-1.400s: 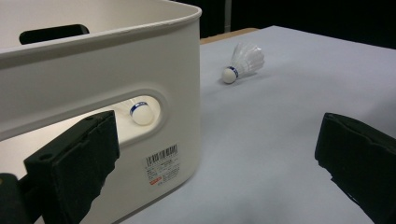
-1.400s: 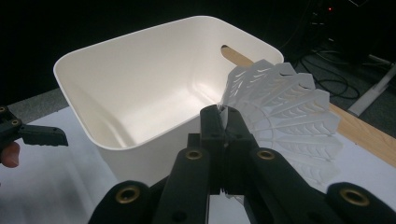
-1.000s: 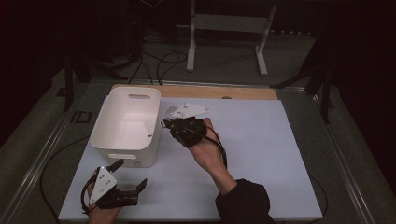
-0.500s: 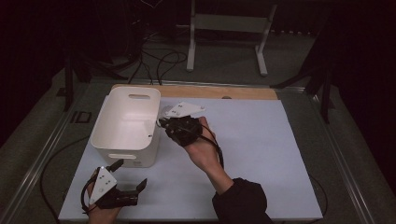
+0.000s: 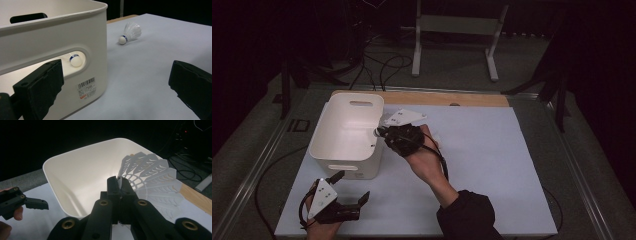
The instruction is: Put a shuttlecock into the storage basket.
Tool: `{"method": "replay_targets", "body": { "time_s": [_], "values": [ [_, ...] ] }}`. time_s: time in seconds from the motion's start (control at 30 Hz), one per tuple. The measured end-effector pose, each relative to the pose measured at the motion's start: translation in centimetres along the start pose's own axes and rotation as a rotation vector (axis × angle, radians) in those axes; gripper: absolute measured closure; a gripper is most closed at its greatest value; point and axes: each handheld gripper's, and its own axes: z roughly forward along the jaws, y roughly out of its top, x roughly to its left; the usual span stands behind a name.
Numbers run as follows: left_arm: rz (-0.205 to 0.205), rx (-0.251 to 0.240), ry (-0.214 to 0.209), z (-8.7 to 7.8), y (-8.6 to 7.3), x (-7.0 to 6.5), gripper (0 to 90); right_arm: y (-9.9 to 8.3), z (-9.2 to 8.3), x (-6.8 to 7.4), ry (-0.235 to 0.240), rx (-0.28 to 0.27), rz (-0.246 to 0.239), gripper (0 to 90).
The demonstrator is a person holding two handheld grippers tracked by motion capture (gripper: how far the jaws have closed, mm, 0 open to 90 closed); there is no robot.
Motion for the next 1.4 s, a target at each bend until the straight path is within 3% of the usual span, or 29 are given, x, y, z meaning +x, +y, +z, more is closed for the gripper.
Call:
{"method": "replay_targets", "body": {
  "time_s": [1.4],
  "values": [
    [-0.002, -0.001, -0.002, 0.0, 0.0, 0.0, 0.4, 1.3, 2.5, 1.9, 0.059, 0.002, -0.028, 88.0]
  ]
}}
